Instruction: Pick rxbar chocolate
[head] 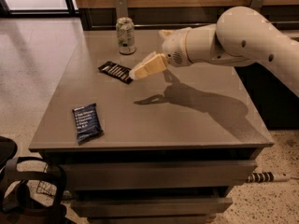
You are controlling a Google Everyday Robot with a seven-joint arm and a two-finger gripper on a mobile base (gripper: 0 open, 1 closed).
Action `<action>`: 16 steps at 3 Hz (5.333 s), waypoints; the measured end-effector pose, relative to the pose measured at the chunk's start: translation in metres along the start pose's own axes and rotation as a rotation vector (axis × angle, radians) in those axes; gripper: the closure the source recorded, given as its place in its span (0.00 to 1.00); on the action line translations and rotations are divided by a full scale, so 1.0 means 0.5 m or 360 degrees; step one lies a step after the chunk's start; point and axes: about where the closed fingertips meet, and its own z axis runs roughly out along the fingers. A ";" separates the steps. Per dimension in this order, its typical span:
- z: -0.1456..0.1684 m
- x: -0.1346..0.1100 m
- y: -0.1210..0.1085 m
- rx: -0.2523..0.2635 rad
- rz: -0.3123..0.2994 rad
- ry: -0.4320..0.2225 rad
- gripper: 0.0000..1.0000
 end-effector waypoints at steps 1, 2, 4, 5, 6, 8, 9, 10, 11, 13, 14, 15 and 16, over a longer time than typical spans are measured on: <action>0.075 0.017 -0.001 -0.0075 0.0054 -0.0076 0.00; 0.148 0.029 0.008 -0.0160 0.0103 -0.0127 0.00; 0.236 0.052 0.046 -0.0254 0.0163 -0.0158 0.00; 0.254 0.059 0.040 -0.0269 0.0182 -0.0175 0.00; 0.280 0.072 0.035 -0.0284 0.0213 -0.0201 0.00; 0.300 0.088 0.035 -0.0276 0.0234 -0.0218 0.46; 0.299 0.086 0.034 -0.0276 0.0234 -0.0218 0.69; 0.298 0.083 0.034 -0.0277 0.0234 -0.0218 1.00; 0.298 0.083 0.034 -0.0277 0.0234 -0.0218 1.00; 0.298 0.083 0.034 -0.0277 0.0233 -0.0218 1.00; 0.298 0.082 0.034 -0.0277 0.0233 -0.0218 1.00; 0.298 0.082 0.034 -0.0277 0.0233 -0.0218 1.00; 0.298 0.082 0.034 -0.0277 0.0233 -0.0218 1.00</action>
Offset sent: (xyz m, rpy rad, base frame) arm 0.0480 0.0828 -0.0674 0.1595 0.0964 0.1208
